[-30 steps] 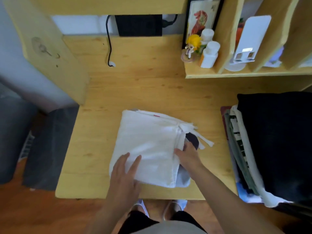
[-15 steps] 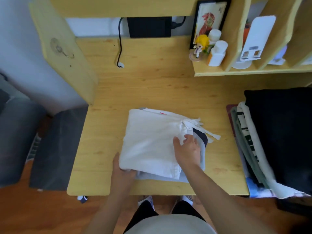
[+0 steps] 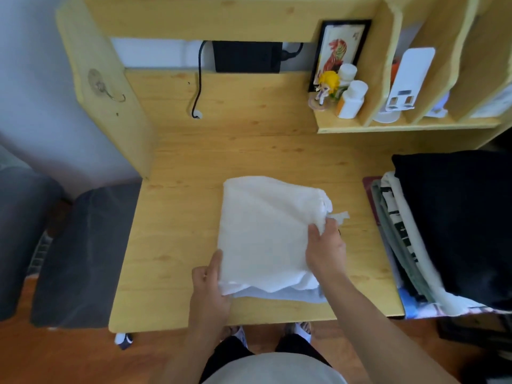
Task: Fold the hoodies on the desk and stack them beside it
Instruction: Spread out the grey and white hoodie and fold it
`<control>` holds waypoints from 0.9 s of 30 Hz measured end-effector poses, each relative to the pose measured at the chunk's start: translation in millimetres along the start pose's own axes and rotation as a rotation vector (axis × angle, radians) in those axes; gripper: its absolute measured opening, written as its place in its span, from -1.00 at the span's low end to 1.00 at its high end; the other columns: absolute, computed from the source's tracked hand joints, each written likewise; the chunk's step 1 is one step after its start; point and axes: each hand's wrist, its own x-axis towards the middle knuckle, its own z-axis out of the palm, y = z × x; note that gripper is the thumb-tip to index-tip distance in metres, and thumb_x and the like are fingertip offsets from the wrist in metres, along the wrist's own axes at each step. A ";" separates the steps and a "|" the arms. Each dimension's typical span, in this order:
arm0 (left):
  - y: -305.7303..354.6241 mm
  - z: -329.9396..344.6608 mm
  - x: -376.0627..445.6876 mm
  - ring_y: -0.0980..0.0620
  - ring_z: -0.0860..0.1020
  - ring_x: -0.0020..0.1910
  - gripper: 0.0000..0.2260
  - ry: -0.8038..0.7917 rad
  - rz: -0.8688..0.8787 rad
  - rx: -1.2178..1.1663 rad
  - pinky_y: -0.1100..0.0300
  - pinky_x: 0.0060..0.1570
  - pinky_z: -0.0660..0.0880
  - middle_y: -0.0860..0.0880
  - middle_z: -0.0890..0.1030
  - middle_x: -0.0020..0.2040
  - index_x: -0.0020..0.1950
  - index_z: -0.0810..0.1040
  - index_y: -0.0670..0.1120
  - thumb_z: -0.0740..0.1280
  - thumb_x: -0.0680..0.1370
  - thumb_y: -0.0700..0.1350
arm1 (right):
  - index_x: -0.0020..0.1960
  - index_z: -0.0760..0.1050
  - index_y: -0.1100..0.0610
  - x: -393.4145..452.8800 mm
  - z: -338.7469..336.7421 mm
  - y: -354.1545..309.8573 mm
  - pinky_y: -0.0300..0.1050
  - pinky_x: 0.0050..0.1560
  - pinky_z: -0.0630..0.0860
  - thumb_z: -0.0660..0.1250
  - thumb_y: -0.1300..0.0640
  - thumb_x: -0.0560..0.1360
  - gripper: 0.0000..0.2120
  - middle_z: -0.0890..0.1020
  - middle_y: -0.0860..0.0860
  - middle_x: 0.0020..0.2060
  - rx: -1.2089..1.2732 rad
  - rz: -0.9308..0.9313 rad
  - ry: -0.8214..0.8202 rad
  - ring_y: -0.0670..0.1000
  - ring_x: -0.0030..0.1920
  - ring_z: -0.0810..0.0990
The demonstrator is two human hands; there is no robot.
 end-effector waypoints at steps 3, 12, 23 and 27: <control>-3.7 -0.9 -3.2 -0.04 0.43 -0.35 -0.10 -0.135 0.140 0.348 0.18 -0.39 0.36 -0.03 0.26 0.19 0.62 0.02 0.30 0.26 0.45 -0.35 | 0.38 0.32 0.07 7.7 0.3 38.5 0.09 0.02 0.54 0.18 -0.01 0.64 -0.66 0.60 0.12 0.11 -0.105 0.201 -0.042 0.23 0.03 0.58; 0.6 -5.9 13.2 -0.22 0.42 0.34 -0.18 -0.138 0.350 0.696 -0.06 0.15 0.52 -0.14 0.30 0.48 0.62 0.14 0.16 0.23 0.41 -0.31 | 0.36 0.42 0.11 15.2 3.5 54.2 -0.04 -0.01 0.46 0.43 -0.07 0.49 -0.48 0.57 0.03 0.01 -0.046 0.307 -0.209 0.11 0.00 0.54; -13.9 13.5 20.7 0.02 0.38 0.45 -0.19 -0.161 0.027 -0.065 0.03 0.41 0.41 0.08 0.33 0.46 0.63 0.13 0.17 0.38 0.47 -0.25 | 0.25 0.44 0.12 11.1 11.3 34.3 -0.01 -0.09 0.54 0.44 0.13 0.36 -0.52 0.53 0.11 0.09 0.176 0.452 -0.220 0.16 0.00 0.56; -23.5 29.9 28.2 0.04 0.58 0.22 -0.17 -0.105 -0.133 -0.247 -0.05 0.19 0.60 0.05 0.53 0.27 0.56 0.24 0.25 0.54 0.38 -0.07 | 0.21 0.52 0.18 14.1 4.1 44.3 0.07 0.05 0.59 0.46 0.11 0.38 -0.58 0.63 0.14 0.03 0.358 0.581 -0.262 0.19 0.00 0.62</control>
